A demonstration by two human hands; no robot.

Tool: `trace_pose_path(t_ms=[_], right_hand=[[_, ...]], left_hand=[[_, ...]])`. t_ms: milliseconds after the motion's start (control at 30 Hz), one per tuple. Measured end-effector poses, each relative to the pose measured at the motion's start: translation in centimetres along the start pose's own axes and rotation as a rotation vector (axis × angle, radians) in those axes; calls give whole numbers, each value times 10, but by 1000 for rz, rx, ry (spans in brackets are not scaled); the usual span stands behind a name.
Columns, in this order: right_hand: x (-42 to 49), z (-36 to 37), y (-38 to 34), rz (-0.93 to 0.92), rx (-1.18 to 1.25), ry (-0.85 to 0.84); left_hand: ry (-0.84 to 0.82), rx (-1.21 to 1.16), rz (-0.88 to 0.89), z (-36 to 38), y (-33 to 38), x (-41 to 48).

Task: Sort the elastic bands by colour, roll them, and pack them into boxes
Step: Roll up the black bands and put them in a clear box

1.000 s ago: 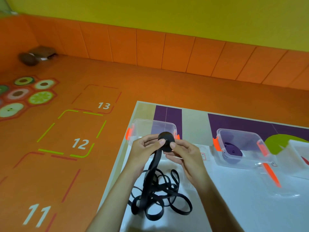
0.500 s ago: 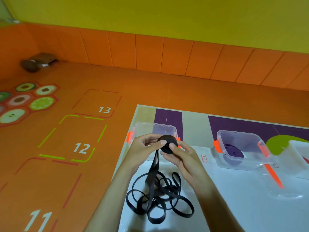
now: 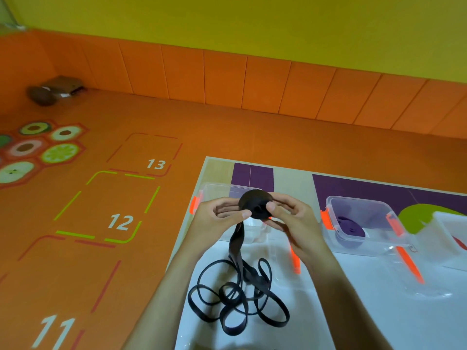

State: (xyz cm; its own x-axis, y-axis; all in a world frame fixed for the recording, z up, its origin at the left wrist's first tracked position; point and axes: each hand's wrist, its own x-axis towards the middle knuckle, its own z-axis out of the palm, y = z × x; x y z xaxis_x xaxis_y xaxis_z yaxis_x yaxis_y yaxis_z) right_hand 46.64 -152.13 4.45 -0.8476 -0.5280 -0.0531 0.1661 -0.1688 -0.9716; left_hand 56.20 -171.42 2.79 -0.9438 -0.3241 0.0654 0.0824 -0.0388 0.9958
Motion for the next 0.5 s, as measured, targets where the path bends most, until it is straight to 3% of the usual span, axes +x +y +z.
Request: trace_pose_path(t_ms=[100,300,500], right_hand=[[-10,2,20,97,103,-73],[-7,-17,1,115,-298,-230],[-2,-4,8,44,-15,-132]], left_hand=[[8,-9,-4,-4,0,-1],[-184,174,-11,-10,3,-4],[-84,-31,-21,-3,4,0]])
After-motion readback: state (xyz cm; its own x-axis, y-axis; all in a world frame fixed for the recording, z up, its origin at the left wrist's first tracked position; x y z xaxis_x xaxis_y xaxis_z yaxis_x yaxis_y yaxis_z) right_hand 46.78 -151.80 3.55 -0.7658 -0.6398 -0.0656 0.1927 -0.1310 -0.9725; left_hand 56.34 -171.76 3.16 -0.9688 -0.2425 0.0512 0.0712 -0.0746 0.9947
